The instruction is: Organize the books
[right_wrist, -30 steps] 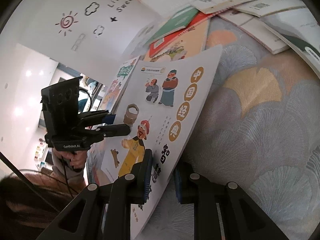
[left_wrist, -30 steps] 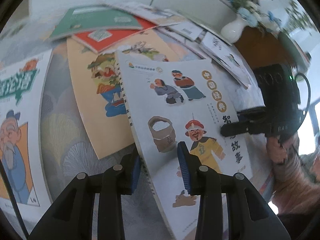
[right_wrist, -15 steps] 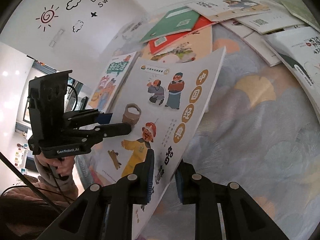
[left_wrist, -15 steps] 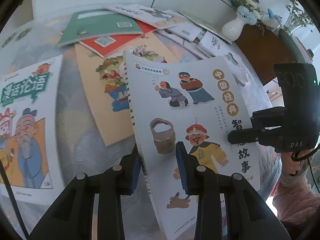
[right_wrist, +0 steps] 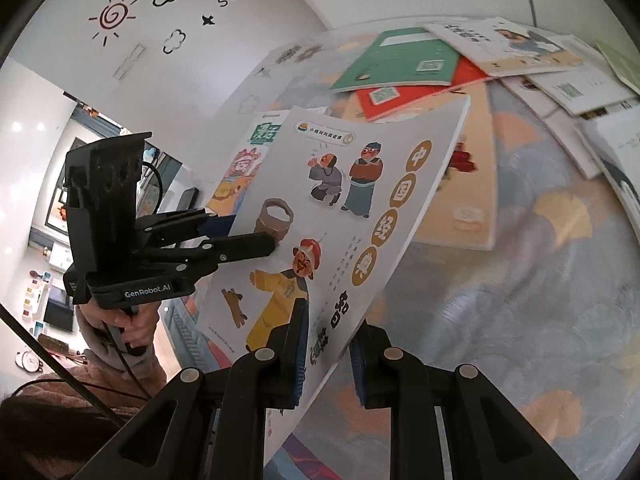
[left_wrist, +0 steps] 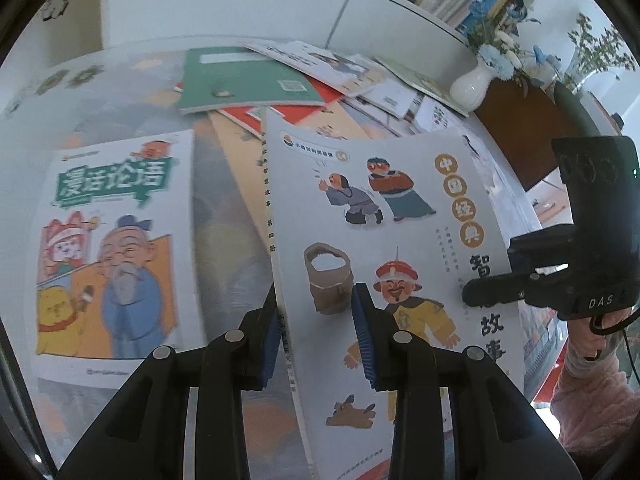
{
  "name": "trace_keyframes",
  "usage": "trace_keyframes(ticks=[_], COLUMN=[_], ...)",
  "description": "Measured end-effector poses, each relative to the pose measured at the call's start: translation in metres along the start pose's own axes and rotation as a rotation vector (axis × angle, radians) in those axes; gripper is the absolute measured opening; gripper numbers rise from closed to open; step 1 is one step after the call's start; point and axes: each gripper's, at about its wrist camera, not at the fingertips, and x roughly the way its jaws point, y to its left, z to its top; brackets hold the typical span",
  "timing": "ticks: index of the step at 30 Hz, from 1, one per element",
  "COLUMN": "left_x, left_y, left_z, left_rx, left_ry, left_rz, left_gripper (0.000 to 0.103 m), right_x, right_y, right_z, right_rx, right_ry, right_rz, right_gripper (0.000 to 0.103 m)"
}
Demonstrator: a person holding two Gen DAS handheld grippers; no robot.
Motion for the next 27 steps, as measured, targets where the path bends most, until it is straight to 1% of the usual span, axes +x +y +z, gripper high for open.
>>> trace_keyframes(ticks=[8, 18, 27], left_x=[-0.024, -0.049, -0.055], left_y=[0.034, 0.072, 0.102], left_z=[0.004, 0.013, 0.018], left_rx=[-0.031, -0.07, -0.108], left_ry=[-0.046, -0.106, -0.13], left_rz=[0.031, 0.059, 0.073], left_gripper=[0.03, 0.03, 0.03], right_x=[0.026, 0.046, 0.069], right_y=[0.03, 0.061, 0.067], right_z=[0.022, 0.049, 0.067], right_rx=[-0.038, -0.094, -0.105], right_ry=[0.028, 0.041, 0.076], right_rz=[0.012, 0.034, 0.053], right_gripper=[0.02, 0.02, 0.02])
